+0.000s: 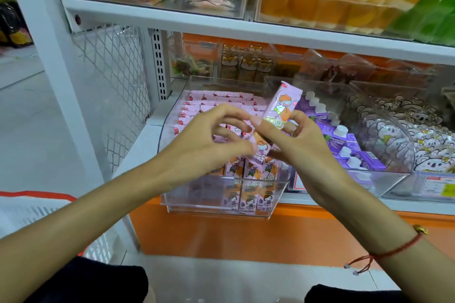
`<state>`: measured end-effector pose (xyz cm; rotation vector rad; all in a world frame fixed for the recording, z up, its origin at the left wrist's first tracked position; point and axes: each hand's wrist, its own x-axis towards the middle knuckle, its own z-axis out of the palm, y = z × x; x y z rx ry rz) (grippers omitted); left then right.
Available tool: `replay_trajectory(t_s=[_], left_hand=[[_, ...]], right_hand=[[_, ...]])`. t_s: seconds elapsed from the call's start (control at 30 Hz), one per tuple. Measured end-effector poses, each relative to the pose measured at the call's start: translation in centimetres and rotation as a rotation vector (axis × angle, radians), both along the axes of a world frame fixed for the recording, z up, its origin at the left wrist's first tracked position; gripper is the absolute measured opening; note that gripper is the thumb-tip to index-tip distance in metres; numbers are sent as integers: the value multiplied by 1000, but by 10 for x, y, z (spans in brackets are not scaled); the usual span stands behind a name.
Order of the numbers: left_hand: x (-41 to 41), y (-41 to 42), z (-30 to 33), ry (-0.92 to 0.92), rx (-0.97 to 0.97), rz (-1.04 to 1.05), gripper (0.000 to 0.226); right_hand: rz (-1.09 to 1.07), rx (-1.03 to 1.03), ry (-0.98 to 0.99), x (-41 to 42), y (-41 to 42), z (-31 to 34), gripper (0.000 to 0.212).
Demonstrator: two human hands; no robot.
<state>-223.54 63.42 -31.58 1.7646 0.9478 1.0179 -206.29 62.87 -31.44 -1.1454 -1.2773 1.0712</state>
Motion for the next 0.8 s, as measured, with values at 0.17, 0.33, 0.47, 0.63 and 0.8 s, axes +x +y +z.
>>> replay_trajectory(t_s=[0.17, 0.33, 0.47, 0.63, 0.8], left_hand=[[5, -6, -8, -17, 63, 91, 41], [4, -1, -11, 17, 131, 59, 24], [0, 2, -11, 57, 153, 90, 27], [3, -3, -14, 198, 349, 222, 52], [1, -1, -6, 57, 317, 243, 42]], right_hand=[[33, 28, 43, -4, -6, 2, 43], [129, 53, 71, -2, -6, 5, 27], [149, 117, 9, 0, -4, 7, 15], [6, 165, -19, -3, -7, 2, 33], [4, 122, -25, -3, -8, 7, 37]])
